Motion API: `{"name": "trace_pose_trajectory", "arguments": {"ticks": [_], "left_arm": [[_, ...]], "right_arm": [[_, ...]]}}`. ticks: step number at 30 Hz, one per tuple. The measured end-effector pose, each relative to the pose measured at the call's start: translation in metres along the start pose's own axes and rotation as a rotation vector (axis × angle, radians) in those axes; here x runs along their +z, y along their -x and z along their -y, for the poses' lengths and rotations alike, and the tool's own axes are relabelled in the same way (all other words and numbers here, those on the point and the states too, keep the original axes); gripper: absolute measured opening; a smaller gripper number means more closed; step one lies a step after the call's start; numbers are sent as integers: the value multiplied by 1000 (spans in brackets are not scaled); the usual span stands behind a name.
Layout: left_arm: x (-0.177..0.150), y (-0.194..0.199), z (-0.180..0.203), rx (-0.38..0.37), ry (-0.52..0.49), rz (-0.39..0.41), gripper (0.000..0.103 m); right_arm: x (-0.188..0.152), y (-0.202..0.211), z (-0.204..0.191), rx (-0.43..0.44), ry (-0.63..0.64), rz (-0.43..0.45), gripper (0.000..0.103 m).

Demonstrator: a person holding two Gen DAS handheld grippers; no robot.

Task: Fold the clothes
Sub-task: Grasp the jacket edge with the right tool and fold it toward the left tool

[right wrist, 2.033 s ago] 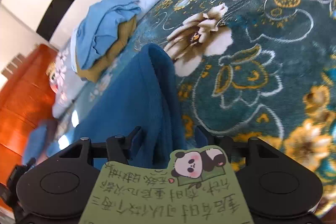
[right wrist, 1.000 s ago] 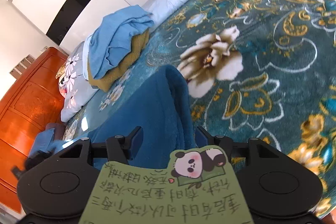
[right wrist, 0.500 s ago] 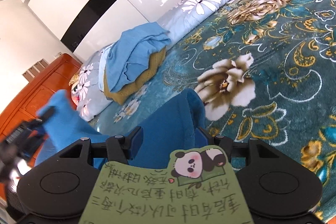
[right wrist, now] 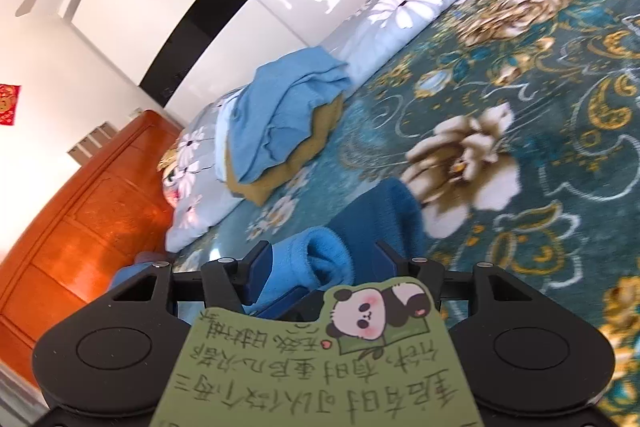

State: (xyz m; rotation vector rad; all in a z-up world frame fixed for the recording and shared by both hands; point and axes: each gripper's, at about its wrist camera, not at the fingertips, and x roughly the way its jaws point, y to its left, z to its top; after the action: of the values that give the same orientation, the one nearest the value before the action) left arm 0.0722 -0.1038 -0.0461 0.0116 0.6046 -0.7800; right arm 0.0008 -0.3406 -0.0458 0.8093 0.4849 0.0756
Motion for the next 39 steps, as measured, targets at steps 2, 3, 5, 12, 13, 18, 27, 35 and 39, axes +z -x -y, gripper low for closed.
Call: {"name": "trace_pose_trajectory", "arguments": {"ticks": [2,3,5,12,13,18,27,35,39], "left_arm": [[1,13,-3,-31,15,3,36],[1,21,-5,-47,25,1,38],[2,39,-8,-71,51,15,45],[5,115,-65,76,197,149,54],[6,121,-75,115,215,161,58],[5,133,-121,220,398,163,59],[-12,131,-108,76,391,117,59],[-10,109,-102,3,402,70,59],[-13,105,-96,-70,408,64,61]], "right_arm": [[-2,-7,-2,9,-4,-16,56],[-3,-10,-3,13,-5,-24,56],[-5,-17,-4,15,-13,-39,56],[-13,-31,-12,43,-12,-90,56],[-14,-34,-14,50,-6,-99,56],[-17,-56,-29,62,35,-141,55],[-19,-68,-45,93,114,-201,22],[-18,-80,-42,96,76,-217,7],[-2,-56,-42,162,16,-133,6]]}}
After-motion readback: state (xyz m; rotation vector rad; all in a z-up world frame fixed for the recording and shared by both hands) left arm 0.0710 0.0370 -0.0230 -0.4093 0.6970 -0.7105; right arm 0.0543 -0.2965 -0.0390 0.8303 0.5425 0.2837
